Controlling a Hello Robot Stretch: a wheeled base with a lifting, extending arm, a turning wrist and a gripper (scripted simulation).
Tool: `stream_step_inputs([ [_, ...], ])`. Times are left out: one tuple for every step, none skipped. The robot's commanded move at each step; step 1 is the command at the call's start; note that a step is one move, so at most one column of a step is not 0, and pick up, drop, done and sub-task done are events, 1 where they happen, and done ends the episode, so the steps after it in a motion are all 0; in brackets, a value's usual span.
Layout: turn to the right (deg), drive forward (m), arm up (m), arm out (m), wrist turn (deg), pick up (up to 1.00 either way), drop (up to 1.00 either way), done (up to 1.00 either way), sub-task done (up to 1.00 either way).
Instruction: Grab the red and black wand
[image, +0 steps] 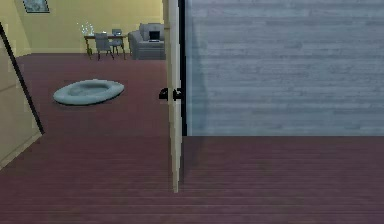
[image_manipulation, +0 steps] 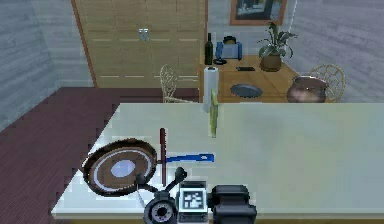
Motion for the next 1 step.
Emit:
stream_step_inputs([
  [0.0,0.0,0.08,0.0,0.0,0.0,0.0,0.0,0.0],
])
